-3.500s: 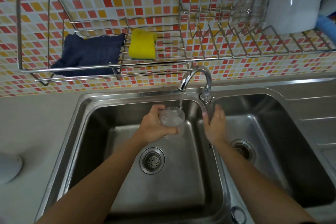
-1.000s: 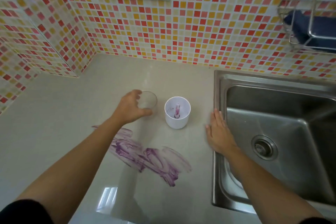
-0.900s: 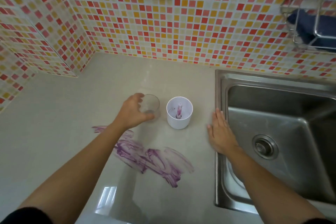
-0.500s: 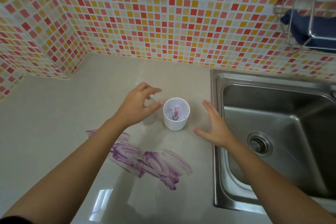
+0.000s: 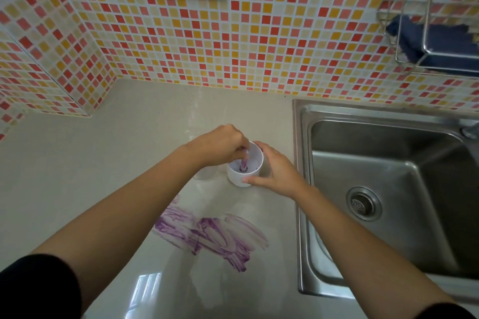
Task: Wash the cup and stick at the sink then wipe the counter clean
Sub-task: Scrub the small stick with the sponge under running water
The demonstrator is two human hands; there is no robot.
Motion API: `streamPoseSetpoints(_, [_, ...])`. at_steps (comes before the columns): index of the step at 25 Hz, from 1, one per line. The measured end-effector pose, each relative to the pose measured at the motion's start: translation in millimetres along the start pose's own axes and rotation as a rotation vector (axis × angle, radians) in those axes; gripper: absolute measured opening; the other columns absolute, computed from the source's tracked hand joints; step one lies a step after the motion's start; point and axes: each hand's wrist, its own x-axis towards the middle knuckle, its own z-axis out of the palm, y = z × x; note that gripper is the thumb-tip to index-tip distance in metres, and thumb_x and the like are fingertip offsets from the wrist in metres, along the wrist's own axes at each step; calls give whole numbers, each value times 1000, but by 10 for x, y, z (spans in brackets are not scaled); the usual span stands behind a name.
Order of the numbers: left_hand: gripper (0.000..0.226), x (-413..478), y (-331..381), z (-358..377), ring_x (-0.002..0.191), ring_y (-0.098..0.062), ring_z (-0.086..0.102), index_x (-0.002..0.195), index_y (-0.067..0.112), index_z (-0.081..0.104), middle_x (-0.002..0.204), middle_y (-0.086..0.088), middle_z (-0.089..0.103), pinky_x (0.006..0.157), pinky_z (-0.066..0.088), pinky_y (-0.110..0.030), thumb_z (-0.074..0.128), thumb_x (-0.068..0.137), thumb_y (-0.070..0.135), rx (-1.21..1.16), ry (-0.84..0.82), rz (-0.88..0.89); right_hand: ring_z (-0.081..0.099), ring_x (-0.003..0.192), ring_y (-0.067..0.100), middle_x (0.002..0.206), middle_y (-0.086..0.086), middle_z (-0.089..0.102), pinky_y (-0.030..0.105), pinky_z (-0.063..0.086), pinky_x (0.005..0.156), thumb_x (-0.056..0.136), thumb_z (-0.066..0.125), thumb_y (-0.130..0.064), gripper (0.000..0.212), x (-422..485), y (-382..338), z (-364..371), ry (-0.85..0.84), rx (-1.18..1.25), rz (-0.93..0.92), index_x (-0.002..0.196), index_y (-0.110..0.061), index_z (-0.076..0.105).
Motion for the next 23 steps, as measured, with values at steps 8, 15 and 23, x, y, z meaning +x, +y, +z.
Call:
streamPoseSetpoints(8, [29, -50, 97, -273, 67, -11, 50, 89, 10, 73, 79, -4, 68, 58, 32, -17, 59, 89, 35, 9, 115, -95, 40, 128, 12, 143, -7, 39, 33, 36, 106, 65, 78, -52, 97, -41, -17, 39, -31, -4, 65, 142, -23, 26])
streamPoseSetpoints(15, [22, -140, 579, -532, 58, -7, 59, 81, 16, 75, 67, 1, 69, 54, 44, -15, 66, 83, 36, -590, 560, -225, 28, 136, 12, 150, -1, 28, 32, 28, 112, 73, 59, 3, 81, -498, 16, -689, 379, -7, 102, 145, -18, 26])
streamPoseSetpoints(23, [30, 705, 2012, -175, 53, -4, 51, 72, 7, 71, 56, 4, 58, 61, 42, -24, 64, 84, 33, -1275, 540, -306, 42, 102, 8, 108, 4, 50, 12, 31, 89, 81, 49, -6, 32, -1169, -149, -2927, 1100, -433, -74, 112, -3, 55])
